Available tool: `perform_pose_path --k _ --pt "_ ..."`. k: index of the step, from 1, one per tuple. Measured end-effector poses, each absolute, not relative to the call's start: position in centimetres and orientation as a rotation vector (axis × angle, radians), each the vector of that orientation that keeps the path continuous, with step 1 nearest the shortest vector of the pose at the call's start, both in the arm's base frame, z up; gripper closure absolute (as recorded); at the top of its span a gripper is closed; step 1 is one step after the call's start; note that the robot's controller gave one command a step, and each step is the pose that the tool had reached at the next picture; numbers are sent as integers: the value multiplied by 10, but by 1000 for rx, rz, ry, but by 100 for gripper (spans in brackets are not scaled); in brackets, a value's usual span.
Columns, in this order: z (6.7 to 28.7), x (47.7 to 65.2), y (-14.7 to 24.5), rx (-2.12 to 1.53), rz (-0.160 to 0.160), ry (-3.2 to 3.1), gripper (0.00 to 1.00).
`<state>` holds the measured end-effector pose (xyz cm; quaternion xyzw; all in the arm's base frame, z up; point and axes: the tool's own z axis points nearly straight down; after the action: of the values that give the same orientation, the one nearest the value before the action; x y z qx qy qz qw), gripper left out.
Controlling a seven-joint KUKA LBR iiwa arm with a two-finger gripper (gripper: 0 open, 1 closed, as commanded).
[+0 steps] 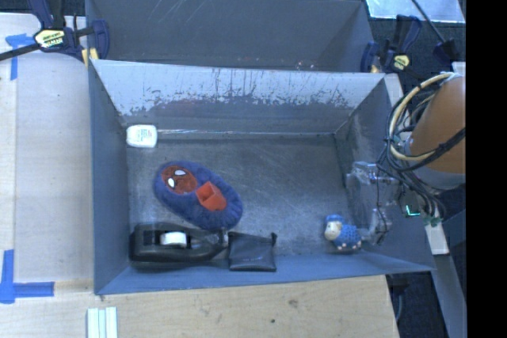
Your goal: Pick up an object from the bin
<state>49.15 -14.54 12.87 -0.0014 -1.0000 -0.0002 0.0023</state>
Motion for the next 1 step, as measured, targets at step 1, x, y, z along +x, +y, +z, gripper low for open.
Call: perform_pose_path --k 1 --pt "73 487 -136 550 7 -3106 0"
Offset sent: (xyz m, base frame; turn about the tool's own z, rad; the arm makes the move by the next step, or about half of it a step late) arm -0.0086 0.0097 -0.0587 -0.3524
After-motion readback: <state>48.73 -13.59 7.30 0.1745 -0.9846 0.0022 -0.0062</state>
